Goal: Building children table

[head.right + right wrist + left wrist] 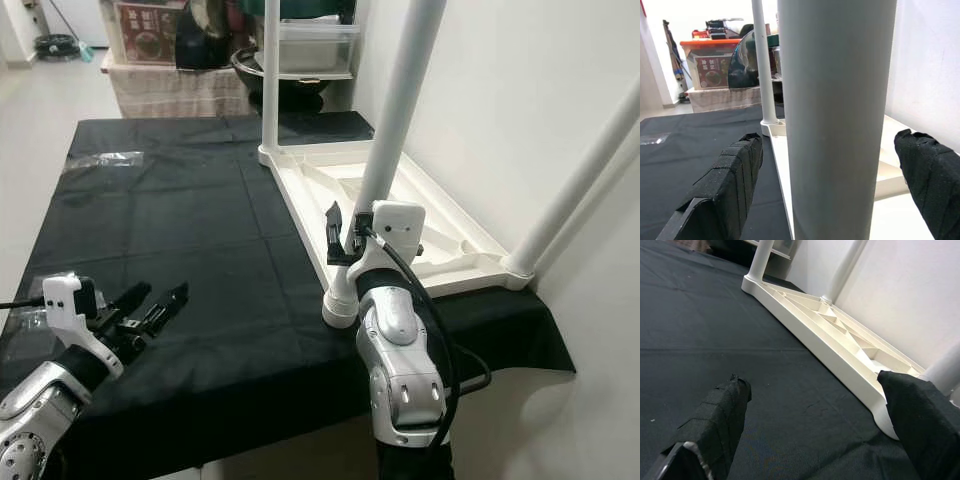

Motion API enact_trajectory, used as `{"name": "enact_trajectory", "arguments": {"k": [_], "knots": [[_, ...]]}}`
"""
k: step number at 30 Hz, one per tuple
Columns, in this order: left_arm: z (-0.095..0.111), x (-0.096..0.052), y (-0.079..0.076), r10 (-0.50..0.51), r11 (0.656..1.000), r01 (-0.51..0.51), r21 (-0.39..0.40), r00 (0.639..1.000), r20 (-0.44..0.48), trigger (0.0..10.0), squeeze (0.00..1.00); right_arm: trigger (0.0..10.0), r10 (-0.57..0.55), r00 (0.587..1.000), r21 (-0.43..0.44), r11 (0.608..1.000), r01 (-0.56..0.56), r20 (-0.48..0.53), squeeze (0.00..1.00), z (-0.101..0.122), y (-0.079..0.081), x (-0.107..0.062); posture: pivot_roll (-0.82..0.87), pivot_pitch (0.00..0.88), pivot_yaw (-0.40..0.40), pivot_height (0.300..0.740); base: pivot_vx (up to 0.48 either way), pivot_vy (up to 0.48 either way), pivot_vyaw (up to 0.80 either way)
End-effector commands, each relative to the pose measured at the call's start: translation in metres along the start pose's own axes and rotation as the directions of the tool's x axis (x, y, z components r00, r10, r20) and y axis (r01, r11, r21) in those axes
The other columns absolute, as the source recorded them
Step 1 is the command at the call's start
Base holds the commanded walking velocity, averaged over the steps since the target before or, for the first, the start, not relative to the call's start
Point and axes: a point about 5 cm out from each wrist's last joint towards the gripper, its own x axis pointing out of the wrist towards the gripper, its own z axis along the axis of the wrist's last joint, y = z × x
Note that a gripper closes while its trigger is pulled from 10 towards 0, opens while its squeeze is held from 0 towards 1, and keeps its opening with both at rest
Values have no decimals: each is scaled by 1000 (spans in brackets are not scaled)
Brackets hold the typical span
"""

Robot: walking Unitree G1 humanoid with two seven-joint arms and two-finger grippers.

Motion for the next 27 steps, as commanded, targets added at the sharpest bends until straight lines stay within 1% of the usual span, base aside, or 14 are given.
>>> {"name": "enact_trajectory", "arguments": {"k": [1, 5, 6, 12, 19, 22, 24, 27], "knots": [[-2, 1, 0, -9, 1000, 9, 0, 1000, -12, 10000, 0, 10000, 3, 999, 13, 1000, -4, 39, 1000, 8, -2, 1, 27, 0, -80, 740, 0, 0, 0], [-2, 1, 0, -11, 1000, 11, -1, 1000, -14, 10000, 0, 10000, 27, 999, 5, 1000, -27, 44, 1000, 9, -3, 4, 26, 0, -78, 740, 0, 0, 0], [-3, 1, 0, -14, 1000, 14, -1, 1000, -16, 10000, 0, 10000, 53, 998, -9, 999, -53, 44, 1000, 10, -6, 7, 23, 0, -76, 740, 0, 0, 0], [-3, 1, 0, -14, 1000, 14, -3, 1000, -16, 10000, 0, 10000, 76, 996, -25, 997, -75, 36, 1000, 10, -8, 10, 24, 0, -79, 740, 0, 0, 0], [-4, 1, -1, -13, 1000, 13, -7, 1000, -18, 10000, 0, 10000, 120, 993, -5, 993, -120, -1, 1000, 5, -7, 13, 21, 0, -78, 740, 0, 0, 0], [-4, 1, 0, -15, 1000, 14, -8, 1000, -19, 10000, 0, 10000, 148, 989, -13, 989, -148, 6, 1000, 9, -11, 21, 20, 0, -76, 740, 0, 0, 0], [-4, 1, 0, -15, 1000, 14, -8, 1000, -19, 10000, 0, 10000, 148, 989, -13, 989, -148, 6, 1000, 9, -11, 21, 20, 0, -76, 740, 0, 0, 0], [-4, 1, 0, -16, 1000, 16, -7, 1000, -19, 10000, 0, 10000, 157, 988, -30, 987, -156, 10, 1000, 11, -14, 26, 20, 0, -76, 740, 0, 0, 0]]}}
